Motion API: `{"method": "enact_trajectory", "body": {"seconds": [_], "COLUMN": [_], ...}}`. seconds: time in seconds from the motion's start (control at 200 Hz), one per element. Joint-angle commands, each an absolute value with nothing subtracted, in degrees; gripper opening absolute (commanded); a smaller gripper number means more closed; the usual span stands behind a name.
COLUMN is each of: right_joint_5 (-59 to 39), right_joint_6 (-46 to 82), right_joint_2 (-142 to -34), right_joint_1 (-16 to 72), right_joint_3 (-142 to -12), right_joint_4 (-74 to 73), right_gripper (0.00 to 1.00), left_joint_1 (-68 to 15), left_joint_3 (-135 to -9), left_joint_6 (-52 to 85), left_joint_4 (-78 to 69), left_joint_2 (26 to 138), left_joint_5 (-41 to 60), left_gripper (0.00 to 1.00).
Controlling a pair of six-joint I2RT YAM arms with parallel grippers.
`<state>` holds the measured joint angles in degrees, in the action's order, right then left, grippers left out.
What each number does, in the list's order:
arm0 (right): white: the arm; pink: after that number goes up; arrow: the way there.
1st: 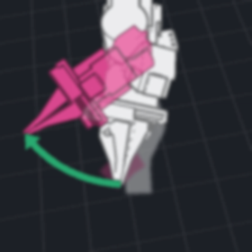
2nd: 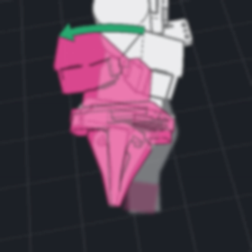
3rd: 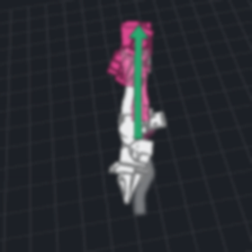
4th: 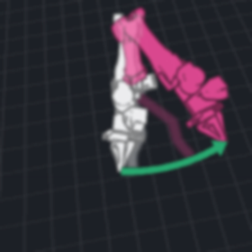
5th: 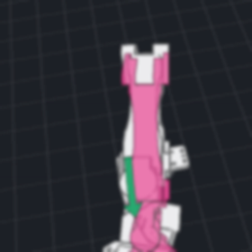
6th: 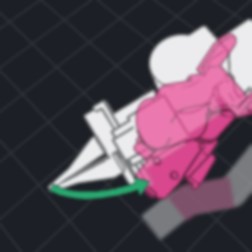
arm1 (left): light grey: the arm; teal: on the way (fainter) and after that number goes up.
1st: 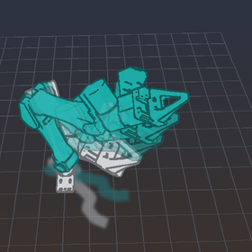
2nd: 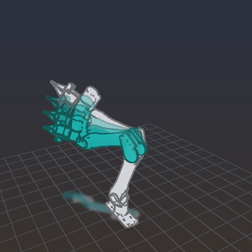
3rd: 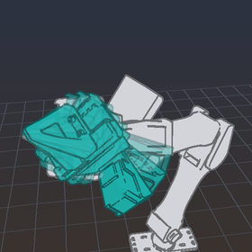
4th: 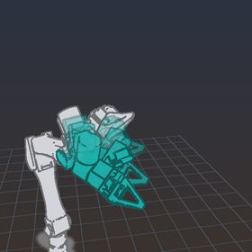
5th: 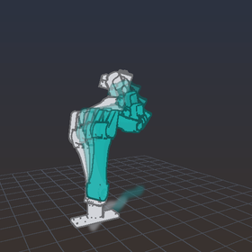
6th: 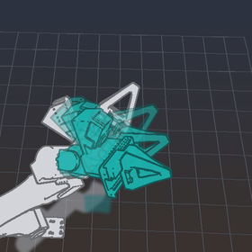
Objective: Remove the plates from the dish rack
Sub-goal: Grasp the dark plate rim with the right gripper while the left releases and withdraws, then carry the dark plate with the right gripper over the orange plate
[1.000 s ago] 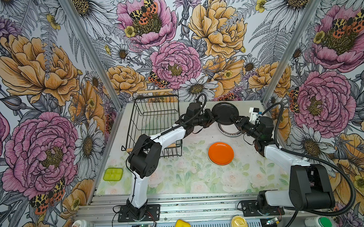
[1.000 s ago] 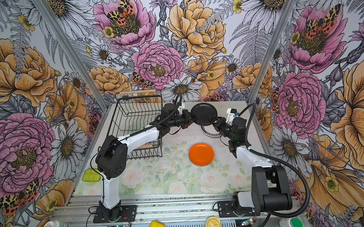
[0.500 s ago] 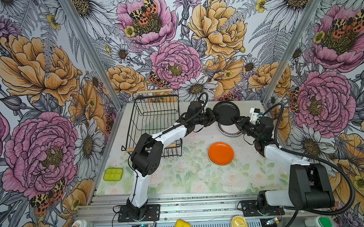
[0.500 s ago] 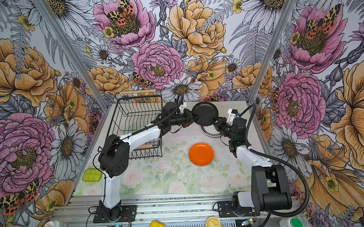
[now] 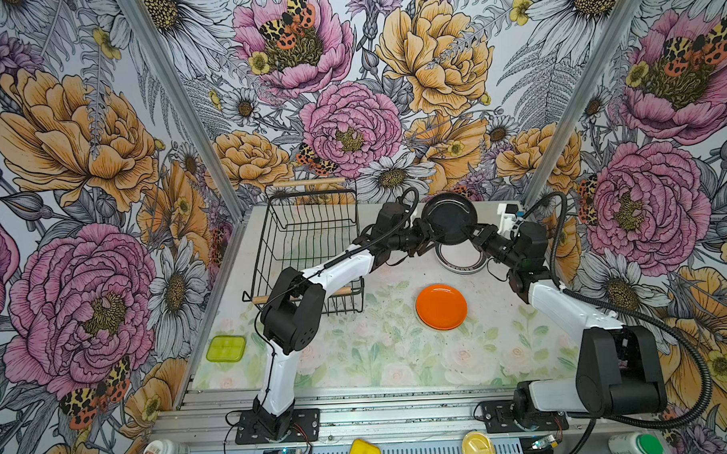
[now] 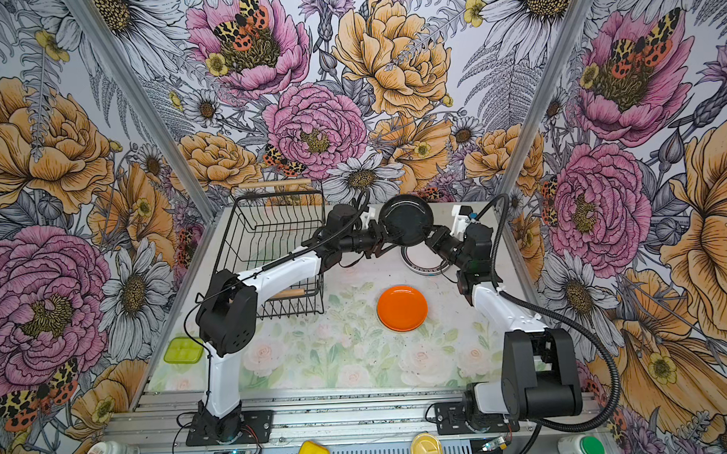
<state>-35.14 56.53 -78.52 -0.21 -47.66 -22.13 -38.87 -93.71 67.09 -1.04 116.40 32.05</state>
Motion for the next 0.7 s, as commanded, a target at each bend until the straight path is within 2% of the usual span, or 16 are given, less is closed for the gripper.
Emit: {"method": "enact_trajectory", "body": {"seconds": [0.0,0.35,0.395,0.415,0.43,0.696], "right_joint_5": [-33.1,-24.3,-22.5,-21.5,-20.9,-11.4], "right_joint_6": [48.8,27.1,24.5,23.4,22.5,17.3], "right_joint_2": [-78.4,-76.6,-75.8,-75.5,-75.2,-67.1], "right_joint_1": [-0.8,-1.6,-1.6,-1.6,-1.6,-2.0], "right_joint_3": [-53.7,-65.2,-66.3,-66.8,-67.1,-64.6], "right_joint_4": [-19.6,-5.7,-3.2,-1.5,-0.4,8.2], "right_gripper": [0.00,0.00,0.00,0.00,0.00,0.00], "left_joint_1": [-38.9,-35.2,-34.5,-34.3,-34.1,-29.9], "left_joint_3": [-95.3,-89.1,-88.5,-88.3,-88.1,-88.5], "left_joint_6": [60.6,49.1,47.6,47.1,46.6,40.1], "left_joint_4": [6.5,20.7,22.3,23.2,23.7,31.9], "left_joint_2": [110.8,100.6,99.1,98.5,98.0,92.2], "left_joint_5": [31.4,28.1,27.1,26.5,26.1,21.2], "left_gripper": [0.59,0.65,0.84,0.95,0.98,0.99]}}
